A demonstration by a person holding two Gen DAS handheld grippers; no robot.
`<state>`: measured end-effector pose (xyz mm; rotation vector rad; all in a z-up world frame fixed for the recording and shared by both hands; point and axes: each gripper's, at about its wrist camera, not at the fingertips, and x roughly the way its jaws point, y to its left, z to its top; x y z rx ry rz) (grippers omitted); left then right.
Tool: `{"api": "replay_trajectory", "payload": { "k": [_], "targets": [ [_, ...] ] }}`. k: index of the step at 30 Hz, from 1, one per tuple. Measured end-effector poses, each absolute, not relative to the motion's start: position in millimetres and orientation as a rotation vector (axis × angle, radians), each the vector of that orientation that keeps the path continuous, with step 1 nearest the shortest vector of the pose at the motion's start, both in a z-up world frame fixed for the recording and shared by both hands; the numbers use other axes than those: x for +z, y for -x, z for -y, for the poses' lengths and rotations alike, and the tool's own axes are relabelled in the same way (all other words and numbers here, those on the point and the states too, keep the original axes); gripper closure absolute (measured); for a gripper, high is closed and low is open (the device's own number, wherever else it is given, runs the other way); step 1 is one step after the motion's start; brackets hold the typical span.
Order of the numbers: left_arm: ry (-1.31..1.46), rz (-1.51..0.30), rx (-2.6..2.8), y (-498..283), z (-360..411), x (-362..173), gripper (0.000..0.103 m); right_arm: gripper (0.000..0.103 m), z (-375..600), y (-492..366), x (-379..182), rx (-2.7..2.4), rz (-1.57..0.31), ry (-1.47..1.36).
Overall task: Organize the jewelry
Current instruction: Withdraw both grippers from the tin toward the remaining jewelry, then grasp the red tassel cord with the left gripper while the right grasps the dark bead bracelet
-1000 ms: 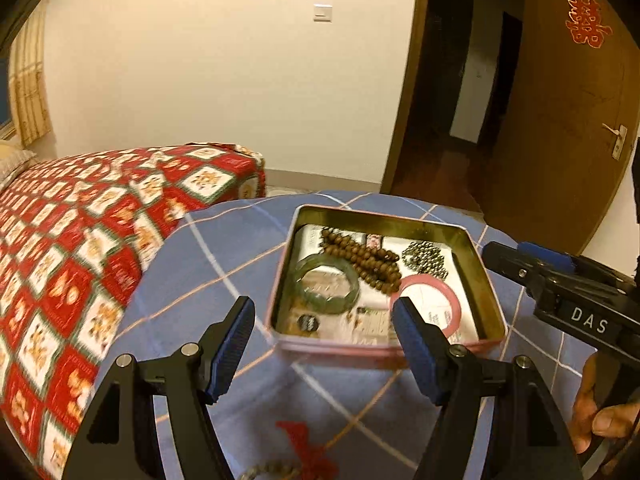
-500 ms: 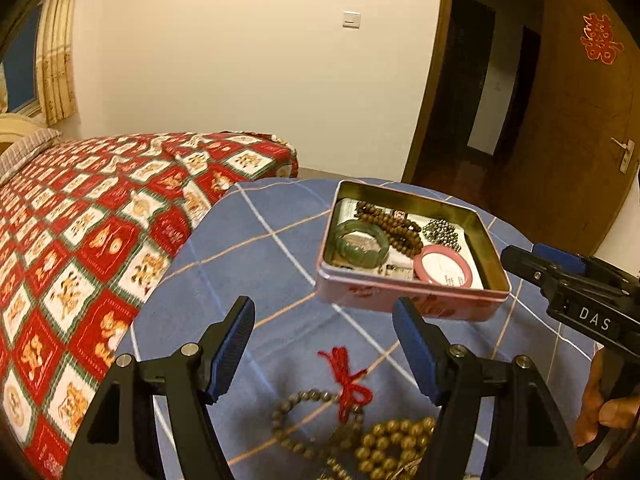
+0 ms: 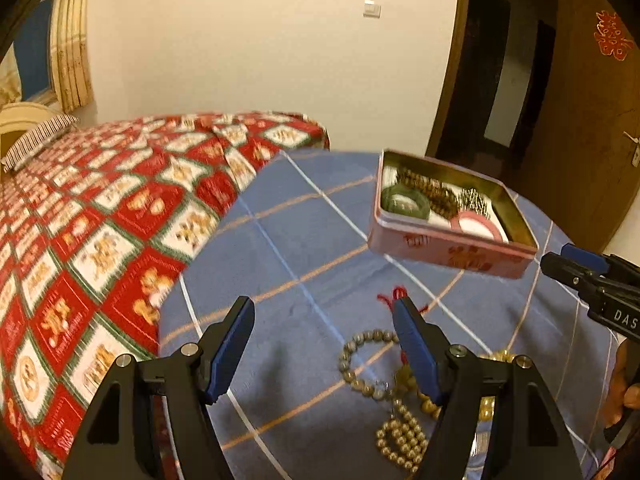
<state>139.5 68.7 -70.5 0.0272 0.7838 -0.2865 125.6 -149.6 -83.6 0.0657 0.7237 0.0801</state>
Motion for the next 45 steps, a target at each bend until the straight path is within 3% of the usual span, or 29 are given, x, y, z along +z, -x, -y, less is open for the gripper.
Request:
{"api": "replay_trajectory", "payload": {
  "k": [9,13,16,18,21,28,34,41,45],
  "targets": [
    [-0.049,-0.838,-0.418,-158.5,-22.4,-87.3,0.031,0.043,152.2,-121.6,-100.8,0.092,-0.771,-0.085],
    [-0.137,-0.941,-0.367,-177.6,1.2,-112.5,0.033,0.043,156.5,-120.2,-101.4,0.090,-0.774,-0.096],
    [-0.187,-0.931,-0.363,-174.3,8.1,-117.8,0.050,0.043,158.3,-119.2,-102.1,0.090,-0.773,-0.097],
    [-0.171,-0.928,-0.384,-173.2,6.2,-116.5,0.084,0.043,158.1,-120.7,-103.6,0.090,-0.777,-0.099],
    [-0.130,-0.933,-0.402,-175.8,-2.4,-115.3,0.101,0.043,156.2,-123.2,-105.5,0.100,-0.787,-0.105],
    [0.082,-0.788,-0.454,-164.5,-47.9,-68.3,0.101,0.049,155.0,-124.8,-105.7,0.123,-0.797,-0.116],
    [0.106,-0.674,-0.431,-149.6,-74.2,-26.4,0.101,0.051,140.1,-128.5,-104.1,0.189,-0.806,-0.111],
    [0.114,-0.633,-0.386,-144.0,-92.8,-16.6,0.101,0.051,91.5,-145.2,-114.1,0.330,-0.848,-0.046],
    [0.111,-0.624,-0.368,-143.4,-99.4,-14.4,0.101,0.060,57.4,-163.0,-128.0,0.389,-0.906,0.025]
  ]
}}
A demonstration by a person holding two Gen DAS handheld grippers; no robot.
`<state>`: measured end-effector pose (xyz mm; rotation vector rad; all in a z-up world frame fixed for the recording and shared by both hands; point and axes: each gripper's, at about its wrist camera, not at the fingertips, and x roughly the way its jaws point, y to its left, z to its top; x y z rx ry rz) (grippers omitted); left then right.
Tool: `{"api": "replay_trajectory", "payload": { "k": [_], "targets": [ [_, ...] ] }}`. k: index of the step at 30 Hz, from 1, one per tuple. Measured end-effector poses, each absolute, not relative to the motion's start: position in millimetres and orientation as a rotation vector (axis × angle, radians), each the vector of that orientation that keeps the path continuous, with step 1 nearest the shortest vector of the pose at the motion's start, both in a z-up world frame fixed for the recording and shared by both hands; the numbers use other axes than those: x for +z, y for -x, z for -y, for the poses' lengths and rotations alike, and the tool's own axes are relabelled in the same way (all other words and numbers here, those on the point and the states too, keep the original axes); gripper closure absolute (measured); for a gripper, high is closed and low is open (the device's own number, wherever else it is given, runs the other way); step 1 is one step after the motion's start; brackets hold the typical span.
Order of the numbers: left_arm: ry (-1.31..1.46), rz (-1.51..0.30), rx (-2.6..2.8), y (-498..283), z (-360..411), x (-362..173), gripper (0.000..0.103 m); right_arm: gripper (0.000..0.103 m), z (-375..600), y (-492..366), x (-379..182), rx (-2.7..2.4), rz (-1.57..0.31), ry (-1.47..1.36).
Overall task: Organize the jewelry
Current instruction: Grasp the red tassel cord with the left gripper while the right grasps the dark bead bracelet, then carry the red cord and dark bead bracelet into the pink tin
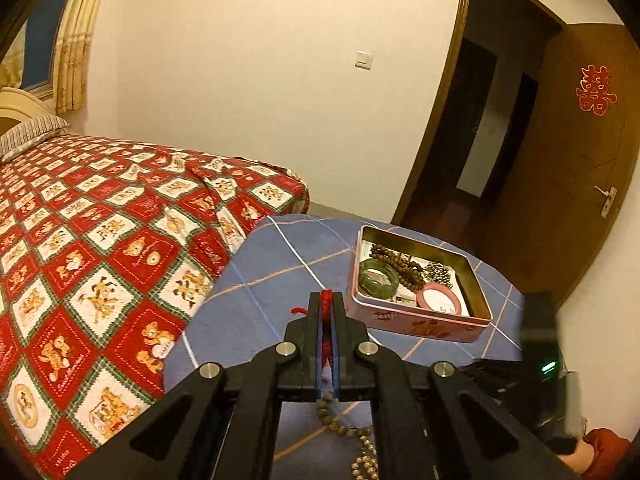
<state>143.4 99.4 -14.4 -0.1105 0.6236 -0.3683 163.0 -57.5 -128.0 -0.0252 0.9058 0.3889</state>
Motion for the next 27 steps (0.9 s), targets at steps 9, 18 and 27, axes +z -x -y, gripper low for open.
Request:
{"api": "replay_trajectory", "payload": {
  "k": [9,18,27],
  "targets": [
    [0.092,-0.636,-0.345,-150.0,-100.2,-24.7,0.101,0.091,19.6,-167.7,-141.6,0.398,-0.911,0.240],
    [0.097,-0.637,-0.369,-152.9,-91.3,-26.7,0.101,0.091,60.3,-163.0,-114.6,0.365,-0.852,0.087],
    [0.070,-0.600,-0.435,-157.9,-62.2,-11.7,0.101,0.091,120.3,-153.4,-51.5,0.279,-0.693,-0.044]
  ]
}}
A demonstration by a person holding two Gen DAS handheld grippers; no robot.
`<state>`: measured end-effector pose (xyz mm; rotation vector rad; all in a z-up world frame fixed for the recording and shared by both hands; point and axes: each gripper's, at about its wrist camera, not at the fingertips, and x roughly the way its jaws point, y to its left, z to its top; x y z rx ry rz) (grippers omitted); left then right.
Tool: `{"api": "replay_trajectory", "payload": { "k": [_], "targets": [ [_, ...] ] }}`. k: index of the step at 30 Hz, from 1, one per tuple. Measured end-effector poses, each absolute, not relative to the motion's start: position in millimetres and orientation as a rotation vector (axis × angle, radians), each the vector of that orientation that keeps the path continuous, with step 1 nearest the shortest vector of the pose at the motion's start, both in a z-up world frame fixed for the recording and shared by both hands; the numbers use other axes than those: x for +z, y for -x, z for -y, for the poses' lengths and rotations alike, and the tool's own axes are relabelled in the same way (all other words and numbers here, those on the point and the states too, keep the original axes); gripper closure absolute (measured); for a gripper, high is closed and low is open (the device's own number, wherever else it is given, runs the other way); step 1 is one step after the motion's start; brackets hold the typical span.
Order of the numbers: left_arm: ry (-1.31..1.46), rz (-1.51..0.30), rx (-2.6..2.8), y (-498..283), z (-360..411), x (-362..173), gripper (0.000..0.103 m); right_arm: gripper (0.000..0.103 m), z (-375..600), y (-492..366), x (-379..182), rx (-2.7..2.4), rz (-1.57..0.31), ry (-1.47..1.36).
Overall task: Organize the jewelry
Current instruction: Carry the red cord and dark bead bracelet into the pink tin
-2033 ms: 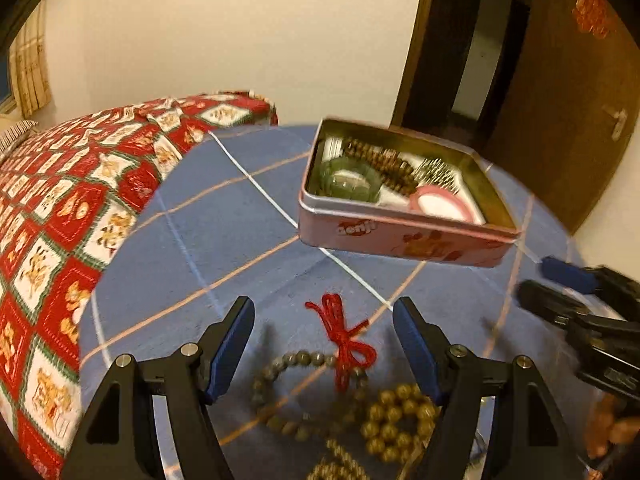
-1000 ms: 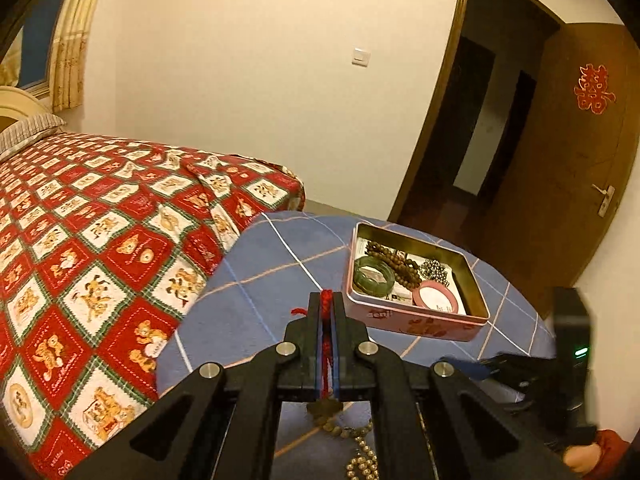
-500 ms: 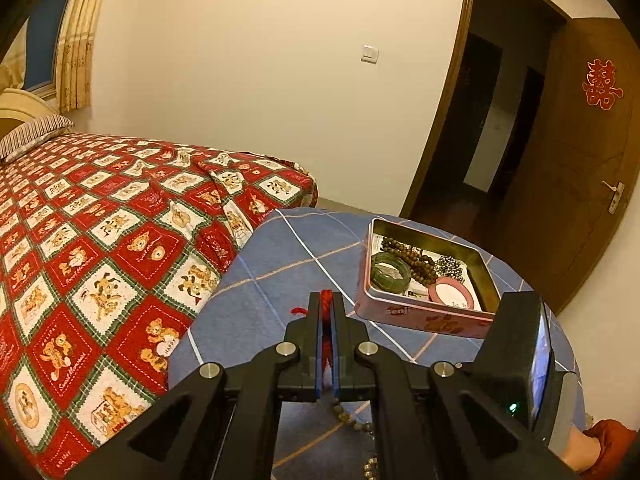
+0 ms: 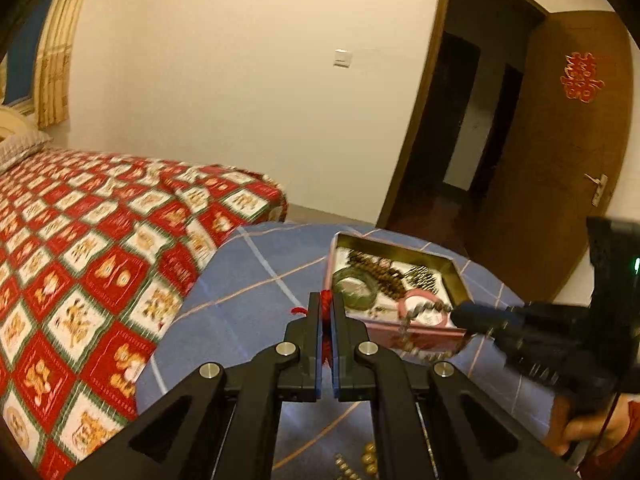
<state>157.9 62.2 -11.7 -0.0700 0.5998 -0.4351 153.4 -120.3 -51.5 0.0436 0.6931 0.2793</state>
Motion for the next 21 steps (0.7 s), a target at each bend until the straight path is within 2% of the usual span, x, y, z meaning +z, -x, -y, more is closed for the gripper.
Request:
{"api": "replay_trajectory", "payload": {
  "k": [10,21],
  "targets": [
    [0.022,-0.541,-0.547,-177.6,-8.8,11.9,0.101,0.091,169.8,-172.8,-15.6,0.190,-0.600,-0.110],
    [-0.014,-0.592,-0.573,-219.4,44.8,-12.2,0.101,0.091,192.7,-214.7,-51.6,0.144,-0.661,-0.213]
  ]
}}
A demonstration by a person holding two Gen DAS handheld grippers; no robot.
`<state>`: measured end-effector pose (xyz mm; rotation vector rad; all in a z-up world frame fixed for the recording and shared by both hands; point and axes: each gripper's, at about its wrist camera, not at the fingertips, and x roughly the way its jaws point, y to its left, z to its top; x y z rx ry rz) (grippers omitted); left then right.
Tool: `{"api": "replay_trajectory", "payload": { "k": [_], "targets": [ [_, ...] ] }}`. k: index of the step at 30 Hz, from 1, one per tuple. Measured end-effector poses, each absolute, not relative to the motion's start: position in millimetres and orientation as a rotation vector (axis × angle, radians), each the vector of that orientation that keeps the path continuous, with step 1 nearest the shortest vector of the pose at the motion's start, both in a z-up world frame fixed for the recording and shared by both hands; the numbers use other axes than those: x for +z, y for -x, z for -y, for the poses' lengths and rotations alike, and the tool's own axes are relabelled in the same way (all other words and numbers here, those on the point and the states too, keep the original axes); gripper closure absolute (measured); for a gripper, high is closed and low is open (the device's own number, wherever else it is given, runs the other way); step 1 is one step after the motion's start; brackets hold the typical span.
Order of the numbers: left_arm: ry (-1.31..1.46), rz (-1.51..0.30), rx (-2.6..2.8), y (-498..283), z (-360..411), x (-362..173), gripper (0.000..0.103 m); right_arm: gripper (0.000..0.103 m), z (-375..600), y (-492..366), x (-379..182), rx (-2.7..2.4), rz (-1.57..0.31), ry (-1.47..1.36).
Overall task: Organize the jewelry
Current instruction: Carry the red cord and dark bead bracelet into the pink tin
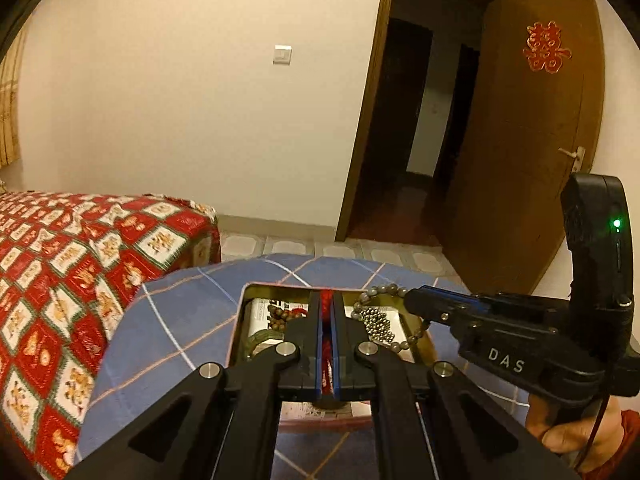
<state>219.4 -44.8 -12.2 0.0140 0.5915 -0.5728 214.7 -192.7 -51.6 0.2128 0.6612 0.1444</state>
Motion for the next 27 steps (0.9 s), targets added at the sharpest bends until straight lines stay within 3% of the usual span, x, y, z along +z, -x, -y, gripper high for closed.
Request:
{"api": "replay_trajectory", "payload": {
  "k": [27],
  "targets": [
    [-0.146,-0.777,-0.492,-265.4,92.4,-86.6,0.101,0.088,222.7,-245.3,-96.4,0.062,-0.755,-0.212]
  ]
}}
